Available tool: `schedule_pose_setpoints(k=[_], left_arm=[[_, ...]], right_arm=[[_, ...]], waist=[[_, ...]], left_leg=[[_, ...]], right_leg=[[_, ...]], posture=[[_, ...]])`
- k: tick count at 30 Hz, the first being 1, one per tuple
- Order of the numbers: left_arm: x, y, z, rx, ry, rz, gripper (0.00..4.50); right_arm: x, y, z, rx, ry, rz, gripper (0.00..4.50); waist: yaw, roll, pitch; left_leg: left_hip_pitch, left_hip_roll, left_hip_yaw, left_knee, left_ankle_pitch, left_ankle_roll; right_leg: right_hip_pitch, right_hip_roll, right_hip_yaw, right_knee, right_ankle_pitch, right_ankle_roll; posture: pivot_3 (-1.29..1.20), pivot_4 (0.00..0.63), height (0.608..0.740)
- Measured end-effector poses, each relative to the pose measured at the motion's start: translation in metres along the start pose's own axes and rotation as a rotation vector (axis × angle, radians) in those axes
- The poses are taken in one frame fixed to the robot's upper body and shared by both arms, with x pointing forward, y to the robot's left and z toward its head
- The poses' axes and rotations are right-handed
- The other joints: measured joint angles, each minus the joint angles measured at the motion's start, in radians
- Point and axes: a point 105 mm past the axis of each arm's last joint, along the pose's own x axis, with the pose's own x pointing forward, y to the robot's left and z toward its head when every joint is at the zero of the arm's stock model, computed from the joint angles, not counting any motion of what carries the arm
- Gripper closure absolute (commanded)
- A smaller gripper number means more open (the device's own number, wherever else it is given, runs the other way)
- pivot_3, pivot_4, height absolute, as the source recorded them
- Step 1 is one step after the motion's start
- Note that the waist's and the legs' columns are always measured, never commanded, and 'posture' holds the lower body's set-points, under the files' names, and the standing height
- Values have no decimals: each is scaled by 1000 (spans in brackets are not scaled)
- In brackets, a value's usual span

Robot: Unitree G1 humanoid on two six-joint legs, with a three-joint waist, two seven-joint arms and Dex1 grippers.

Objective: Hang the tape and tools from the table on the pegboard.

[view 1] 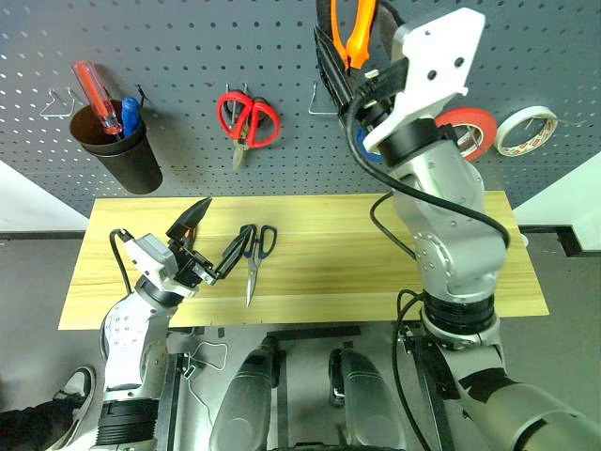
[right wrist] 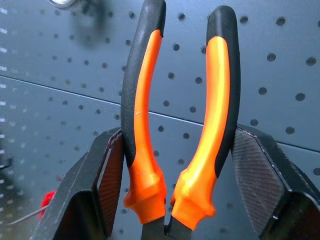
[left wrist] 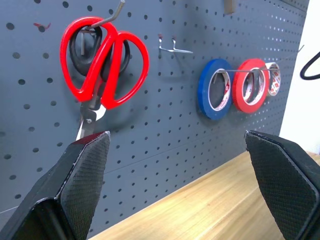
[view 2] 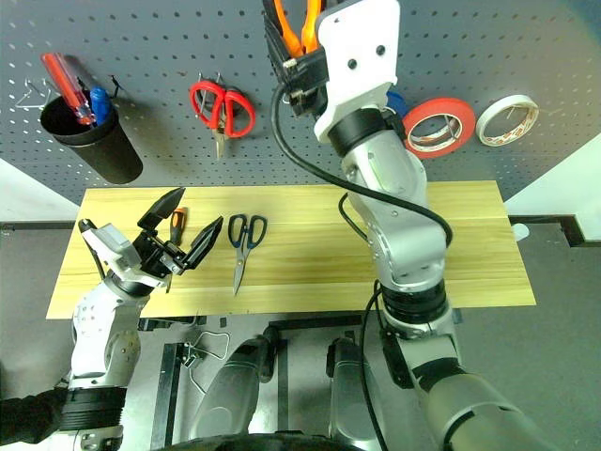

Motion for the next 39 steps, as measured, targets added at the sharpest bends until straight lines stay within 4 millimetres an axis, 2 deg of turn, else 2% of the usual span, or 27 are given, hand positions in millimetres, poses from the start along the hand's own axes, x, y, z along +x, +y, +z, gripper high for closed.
schedule_pose_setpoints(k=[3,10,16,22,25,39], left_arm=[[1,-4,-6,-18,12,-11,0],[4,-7,-9,-28,16,-19,0],[4,-7,-9,-28,15,-16,0],[4,-8,-8,-30,9,-6,0],[4,-8,-5,-24,2,-4,0],[3,-9,1,-6,1,-14,0]], right_arm=[[13,3,-13,-4,12,-33,1664],[35,15,-2,21,-88,-65,1664],[47,22,-16,44,-70,-79,1664],[49,28,-28,55,-58,-87,1664],[49,29,-27,62,-69,-87,1664],[48,22,-36,59,-60,-119,1664]], waist=[[-4,0,0],[-4,0,0],[-3,0,0],[-3,0,0],[-2,0,0],[-2,0,0]], left_leg=[[0,0,0,0,1,0],[0,1,0,0,2,-1],[0,1,0,0,3,-1],[0,1,0,0,3,-1],[0,1,0,0,3,-1],[0,1,0,0,3,0]], right_leg=[[-1,0,0,1,1,0],[-2,1,1,2,1,-1],[-2,1,1,3,2,-1],[-2,2,1,4,2,-1],[-3,2,1,4,2,-1],[-3,2,2,5,2,-2]], posture=[[33,257,703],[51,261,703],[60,263,703],[73,271,703],[77,277,703],[95,291,703]])
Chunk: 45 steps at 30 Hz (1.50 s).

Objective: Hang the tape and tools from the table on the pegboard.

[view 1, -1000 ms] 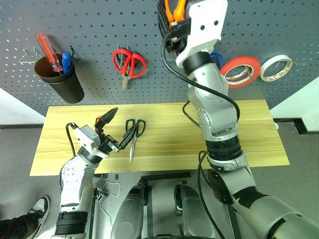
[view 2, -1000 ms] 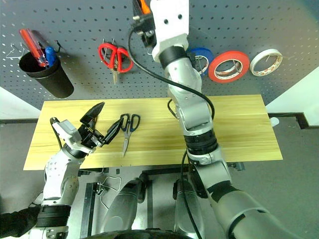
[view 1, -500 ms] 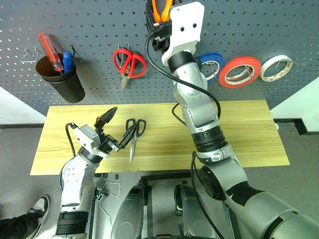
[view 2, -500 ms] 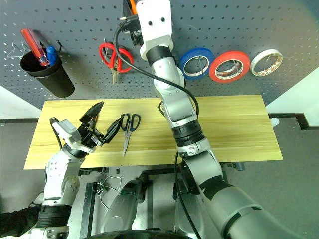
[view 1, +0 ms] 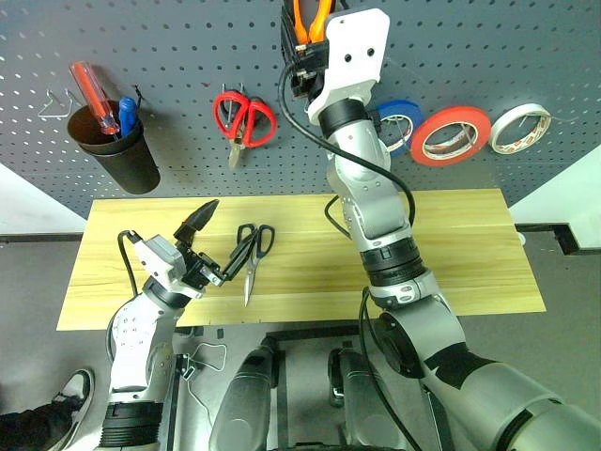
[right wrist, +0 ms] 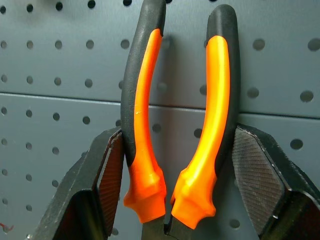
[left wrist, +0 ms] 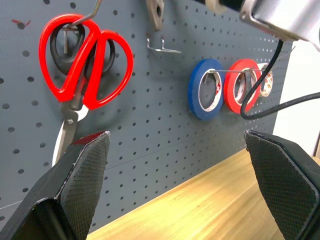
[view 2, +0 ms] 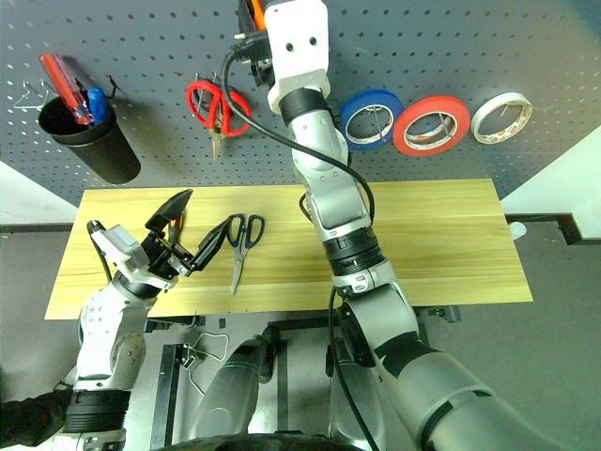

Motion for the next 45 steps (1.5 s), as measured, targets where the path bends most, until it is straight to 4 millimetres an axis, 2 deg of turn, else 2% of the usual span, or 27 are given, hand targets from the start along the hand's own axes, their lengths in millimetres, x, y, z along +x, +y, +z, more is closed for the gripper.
schedule_pose_setpoints(k=[11,27,31,36,38,41,45], left_arm=[[-3,-1,1,4,18,-9,0],[-3,1,6,21,19,-24,0],[-3,1,6,21,18,-25,0],[0,1,8,26,9,-30,0],[0,1,8,26,7,-30,0],[1,1,8,26,7,-30,0],[0,1,8,26,7,-29,0]], right_arm=[[-2,-4,-7,-7,22,-9,1664],[-15,-18,-34,-50,125,-59,1664],[-25,-21,-48,-68,182,-63,1664],[-36,-17,-52,-55,220,-36,1664],[-37,-15,-51,-51,227,-24,941],[-42,-15,-57,-47,259,-16,100],[-45,-15,-63,-46,289,-10,38]], waist=[[2,0,0],[3,0,0],[3,0,0],[3,0,0],[3,0,0],[2,0,0],[2,0,0]], left_leg=[[0,0,0,0,0,1],[1,0,-1,0,3,2],[1,0,-1,0,4,2],[1,0,-1,0,4,2],[1,0,-1,0,4,2],[1,0,-1,-1,4,2],[1,0,-1,-1,4,2]], right_leg=[[0,1,0,1,1,-1],[-3,1,1,8,2,-3],[-3,1,1,9,2,-3],[-4,1,1,9,2,-3],[-4,0,1,9,2,-3],[-4,1,1,9,2,-3],[-4,1,1,9,2,-3]], posture=[[99,292,703],[104,296,703],[98,294,703],[98,294,703],[99,293,703],[98,291,703],[95,289,703]])
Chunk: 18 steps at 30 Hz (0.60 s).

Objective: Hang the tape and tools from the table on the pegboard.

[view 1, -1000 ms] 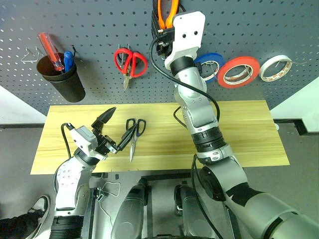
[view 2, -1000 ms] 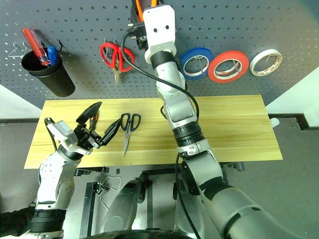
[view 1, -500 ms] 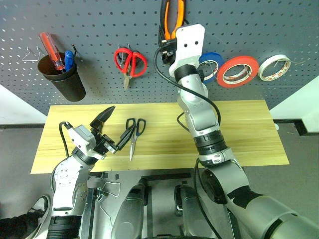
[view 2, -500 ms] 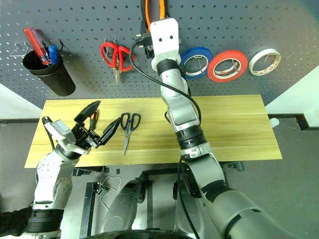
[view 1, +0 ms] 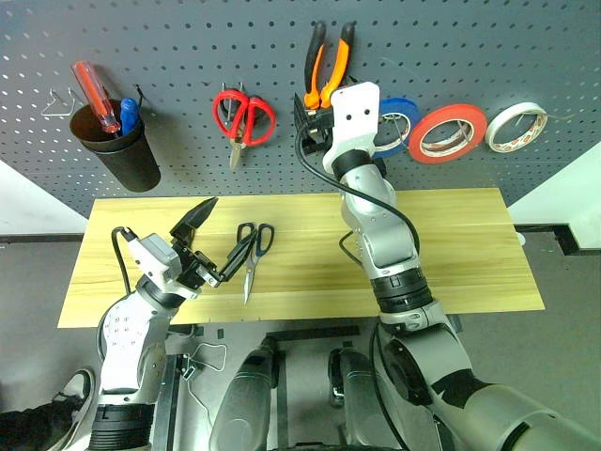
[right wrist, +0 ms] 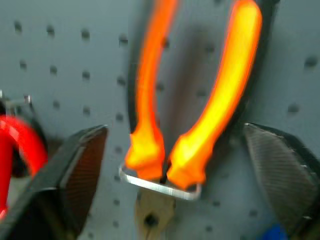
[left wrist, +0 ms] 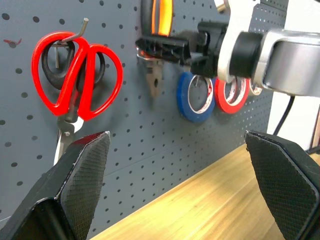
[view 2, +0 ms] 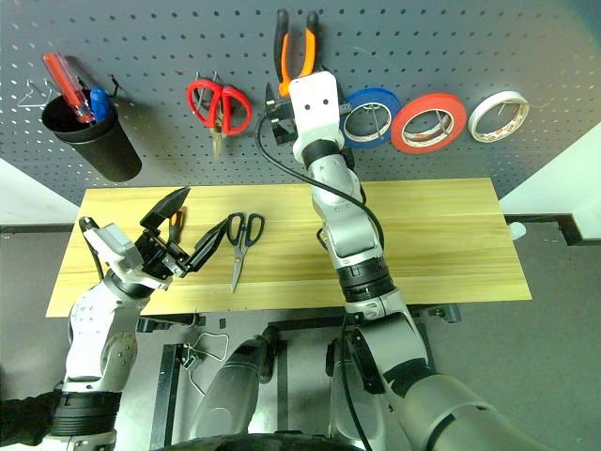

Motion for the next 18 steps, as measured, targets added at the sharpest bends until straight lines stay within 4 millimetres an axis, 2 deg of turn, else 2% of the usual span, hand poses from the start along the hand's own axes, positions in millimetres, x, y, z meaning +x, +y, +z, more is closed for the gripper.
schedule_pose_setpoints(k=[4,9,15,18], left_arm=[[-2,-1,-2,-6,10,4,0],[-16,-5,-12,-35,59,18,0],[-23,-6,-15,-41,77,29,0],[-24,-6,-16,-41,79,31,0]], right_arm=[[0,2,3,-1,-3,23,38],[-4,0,9,-3,-16,36,38],[-17,-5,-12,-14,57,43,38],[-19,-3,-13,-16,63,48,38]], waist=[[-1,0,0],[0,0,0],[2,0,0],[0,0,0]], left_leg=[[0,0,0,0,0,0],[0,0,0,-1,0,0],[0,0,0,-1,0,0],[0,0,0,-1,0,0]], right_leg=[[0,0,0,0,0,0],[0,0,0,0,0,0],[0,0,0,0,0,0],[-1,0,0,0,0,0]], posture=[[93,291,703],[96,294,703],[97,293,703],[96,293,703]])
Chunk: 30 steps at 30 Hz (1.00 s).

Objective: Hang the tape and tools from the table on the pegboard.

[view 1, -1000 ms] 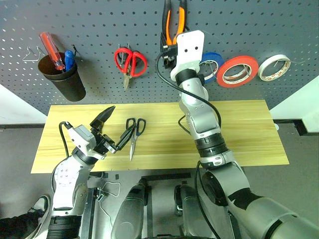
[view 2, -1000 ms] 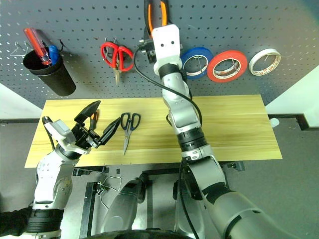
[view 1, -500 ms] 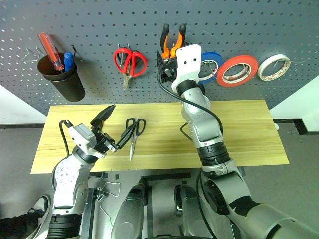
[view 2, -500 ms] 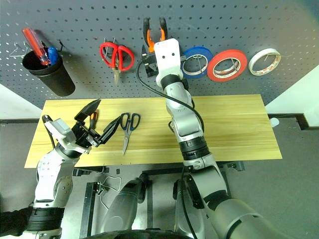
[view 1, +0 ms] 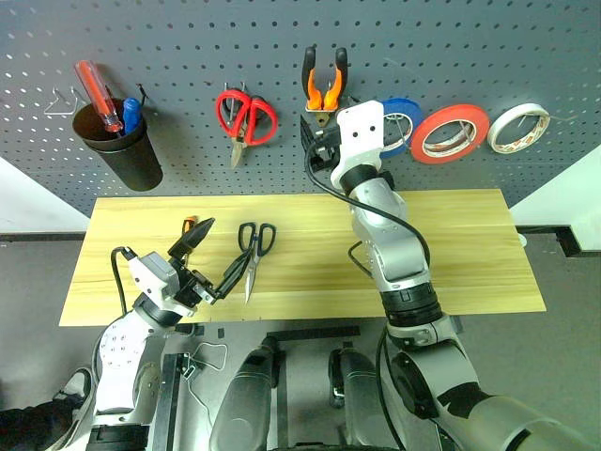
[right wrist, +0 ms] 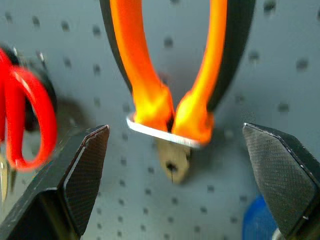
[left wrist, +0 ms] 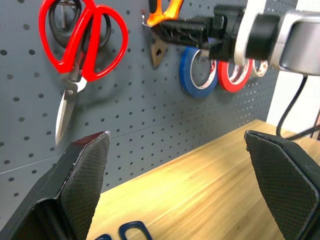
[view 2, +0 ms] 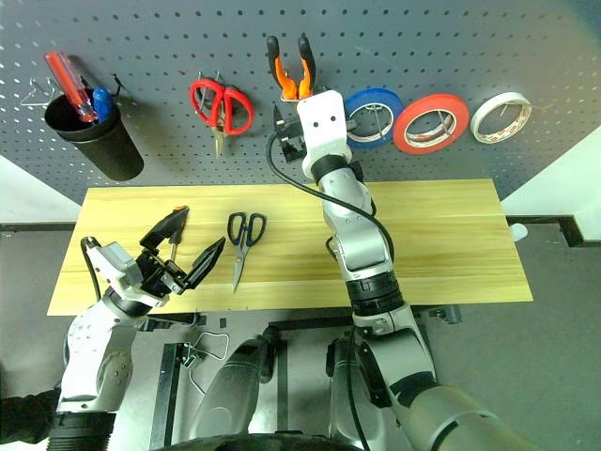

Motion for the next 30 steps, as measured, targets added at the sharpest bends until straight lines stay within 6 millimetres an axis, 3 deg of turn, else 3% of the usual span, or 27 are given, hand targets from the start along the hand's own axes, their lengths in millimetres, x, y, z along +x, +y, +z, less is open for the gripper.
schedule_pose_setpoints(k=[8,17,22,25,30], left_arm=[[-20,-7,-10,-30,58,36,0],[-35,-10,-13,-48,93,112,0],[-33,8,-20,-45,135,251,0],[-27,22,-31,-69,189,390,0],[-13,34,-57,-45,365,563,0]], right_arm=[[-14,0,-3,-25,8,35,38],[-58,-13,-5,-42,74,198,38],[-91,-6,-9,12,157,365,38],[-121,4,-10,16,215,531,38],[-139,20,6,115,203,667,38]], waist=[[2,0,0],[9,0,0],[10,0,0],[18,-1,-1],[23,-1,-1]], left_leg=[[0,0,0,-1,0,0],[-1,2,-2,-2,0,1],[-1,3,-1,-6,-1,1],[-1,3,-1,-6,-1,2],[-1,5,0,-4,-1,2]], right_leg=[[0,0,0,-2,0,0],[3,0,0,-12,0,0],[3,0,0,-14,0,0],[4,0,-1,-16,0,0],[5,2,-2,-15,1,0]], posture=[[113,293,703],[112,290,703],[90,293,703],[76,296,703],[55,299,703]])
